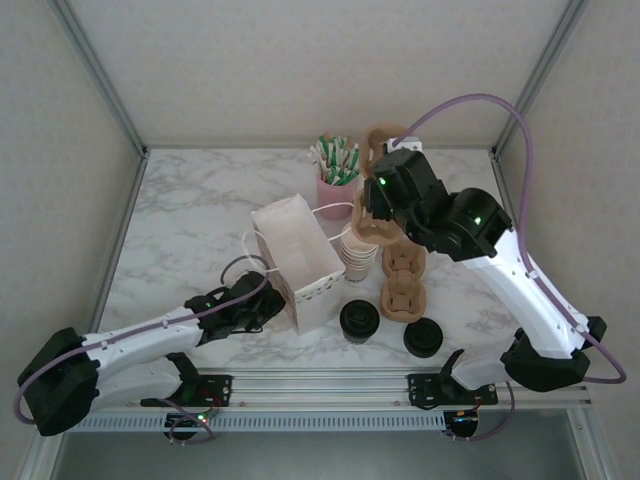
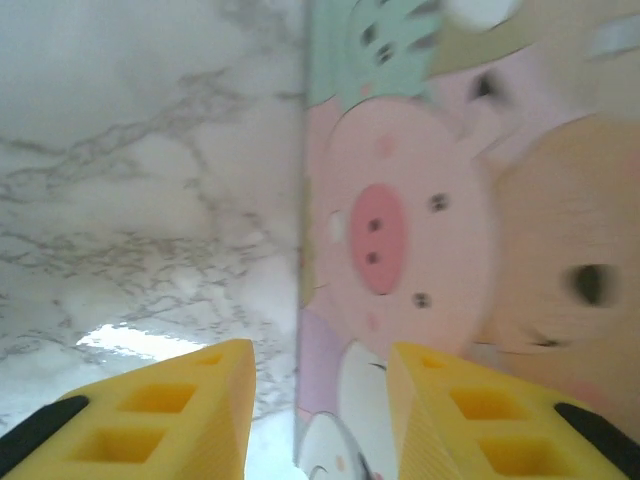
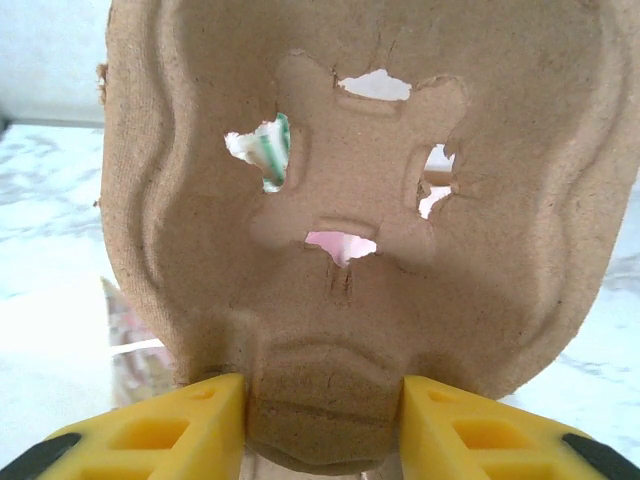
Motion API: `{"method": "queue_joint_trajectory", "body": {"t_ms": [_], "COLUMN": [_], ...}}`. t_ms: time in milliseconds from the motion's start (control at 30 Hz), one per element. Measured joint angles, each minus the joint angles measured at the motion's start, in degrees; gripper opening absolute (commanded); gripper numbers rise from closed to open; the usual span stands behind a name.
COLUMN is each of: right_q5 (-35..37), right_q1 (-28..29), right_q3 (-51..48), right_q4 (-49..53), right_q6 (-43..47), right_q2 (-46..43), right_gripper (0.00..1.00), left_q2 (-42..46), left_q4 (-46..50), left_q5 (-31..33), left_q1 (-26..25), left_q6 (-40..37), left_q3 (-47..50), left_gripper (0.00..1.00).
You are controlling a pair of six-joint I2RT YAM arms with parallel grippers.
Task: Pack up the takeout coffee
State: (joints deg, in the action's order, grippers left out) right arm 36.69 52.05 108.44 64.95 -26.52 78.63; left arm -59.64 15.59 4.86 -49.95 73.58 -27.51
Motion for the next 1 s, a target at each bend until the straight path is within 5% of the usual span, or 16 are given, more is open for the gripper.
{"method": "queue_joint_trajectory", "body": {"t_ms": [400, 733, 1000], "right_q5": [8.68, -0.02, -6.47], "right_q1": [0.0, 3.06, 8.17], "right_q3": [-0.66, 4.48, 6.29], "right_q4": [0.66, -4.0, -9.84], "right_q6": [4.59, 5.53, 7.1], "right_q2": [-1.51, -0.7, 5.03], "right_gripper": [0.41, 0.42, 0.42], "left_q2": [13.25, 13.55, 8.92], "left_q4": [23.63, 40.83, 49.0], "left_q5": [12.28, 27.56, 37.11], "left_q1": [1.31, 1.97, 5.09], "left_q6": [-7.21, -17.99, -34.6], "left_q3": [-8.48, -28.74, -46.73], "left_gripper": [0.44, 0.43, 0.45]}}
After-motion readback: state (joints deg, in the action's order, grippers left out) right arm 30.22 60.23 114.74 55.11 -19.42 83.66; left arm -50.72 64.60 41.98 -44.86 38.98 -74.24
